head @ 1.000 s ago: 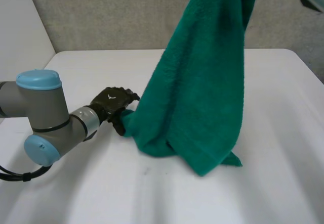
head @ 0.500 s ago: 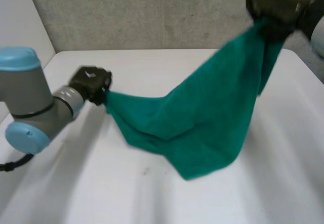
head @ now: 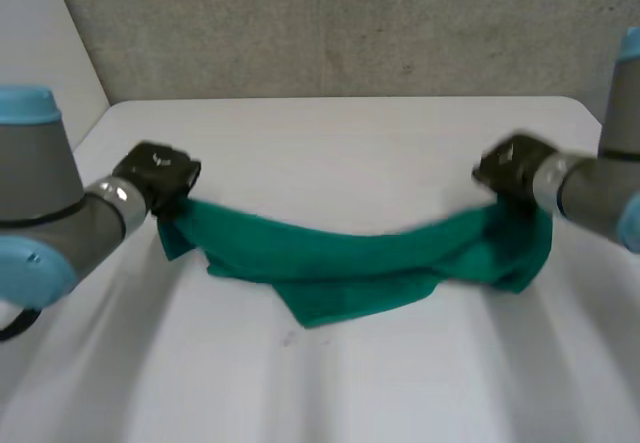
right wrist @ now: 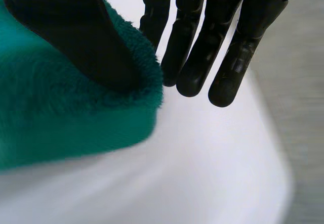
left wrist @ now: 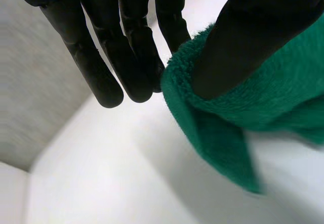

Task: Fold the towel.

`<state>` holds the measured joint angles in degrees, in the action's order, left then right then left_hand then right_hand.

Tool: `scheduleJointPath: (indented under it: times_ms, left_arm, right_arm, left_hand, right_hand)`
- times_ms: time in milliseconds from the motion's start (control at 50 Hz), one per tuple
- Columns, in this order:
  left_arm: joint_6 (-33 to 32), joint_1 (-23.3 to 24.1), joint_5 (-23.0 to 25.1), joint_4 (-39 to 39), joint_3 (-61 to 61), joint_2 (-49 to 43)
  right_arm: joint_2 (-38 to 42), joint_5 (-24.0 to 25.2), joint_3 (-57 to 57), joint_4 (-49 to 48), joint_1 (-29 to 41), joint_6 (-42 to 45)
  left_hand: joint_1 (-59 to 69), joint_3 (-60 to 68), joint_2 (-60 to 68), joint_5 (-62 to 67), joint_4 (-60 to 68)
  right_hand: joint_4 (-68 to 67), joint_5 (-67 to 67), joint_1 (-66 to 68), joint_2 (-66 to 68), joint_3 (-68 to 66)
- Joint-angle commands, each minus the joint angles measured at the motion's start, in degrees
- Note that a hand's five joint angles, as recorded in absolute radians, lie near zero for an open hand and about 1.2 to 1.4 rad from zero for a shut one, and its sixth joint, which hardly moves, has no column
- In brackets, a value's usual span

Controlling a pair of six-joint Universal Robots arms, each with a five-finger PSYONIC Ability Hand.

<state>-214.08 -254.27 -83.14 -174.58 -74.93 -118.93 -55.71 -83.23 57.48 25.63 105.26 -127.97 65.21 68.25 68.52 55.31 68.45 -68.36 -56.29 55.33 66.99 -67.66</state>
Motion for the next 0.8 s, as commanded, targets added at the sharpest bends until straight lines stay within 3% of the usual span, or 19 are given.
scheduleJointPath:
  times_ms: [20,60,100,160,240,280,320,440,640,800]
  left_arm:
    - [1.7,1.8,-2.2,-15.1,21.7,-3.2]
    - [4.4,2.1,-5.9,-26.3,26.6,-1.8]
    - [6.5,2.4,-7.9,-31.9,27.1,0.4]
    - [7.5,2.5,-8.2,-32.2,26.6,1.3]
    - [9.9,2.6,-8.1,-27.8,18.9,2.9]
    - [10.4,2.3,-8.1,-27.2,16.1,3.1]
    - [11.0,2.0,-8.2,-27.0,13.2,3.2]
    - [12.8,1.8,-8.0,-26.7,3.1,3.0]
    - [12.5,2.8,-7.7,-26.6,-12.5,0.1]
    - [12.4,2.5,-7.6,-26.3,-19.0,1.7]
  right_arm:
    - [4.6,-7.3,-27.7,-17.2,1.3,-12.4]
    - [4.5,-8.3,-29.7,-22.9,1.3,-14.3]
    - [3.2,-8.9,-28.4,-30.8,1.4,-16.4]
    - [-0.2,-8.8,-23.1,-37.3,1.4,-16.8]
    - [-3.5,-7.0,-15.1,-38.6,1.4,-17.3]
    - [-4.1,-6.3,-13.3,-38.6,1.3,-17.3]
    - [-5.0,-1.3,-5.1,-38.6,1.3,-17.2]
    - [-3.9,2.8,4.6,-37.8,1.2,-16.8]
    - [4.7,3.3,17.0,-32.7,1.0,-15.0]
    - [1.9,3.4,23.2,-22.7,0.2,-6.3]
  left_hand:
    - [14.8,11.7,11.5,14.7,11.5]
    - [14.8,11.7,11.5,14.7,11.5]
    - [14.8,11.7,11.5,14.7,11.5]
    - [14.8,11.7,11.5,14.7,11.5]
    - [14.8,11.7,11.5,14.7,11.5]
    - [14.8,11.7,11.5,14.7,11.5]
    - [14.8,11.7,11.5,14.7,11.5]
    - [14.8,11.7,11.5,14.7,11.5]
    - [14.8,11.7,11.5,14.7,11.5]
    - [14.8,11.7,11.5,14.7,11.5]
  right_hand:
    - [-11.6,-13.7,24.7,13.0,-12.3]
    - [-11.6,-13.7,24.7,13.0,-12.3]
    - [-11.6,-13.7,24.7,13.0,-12.3]
    - [-11.6,-13.7,24.7,13.0,-12.3]
    - [-11.6,-13.7,24.7,13.0,-12.3]
    - [-11.6,-13.7,24.7,13.0,-12.3]
    - [-11.6,-13.7,24.7,13.0,-12.3]
    - [-11.6,-13.7,24.7,13.0,-12.3]
    - [-11.6,-13.7,24.7,13.0,-12.3]
    - [-11.6,-13.7,24.7,13.0,-12.3]
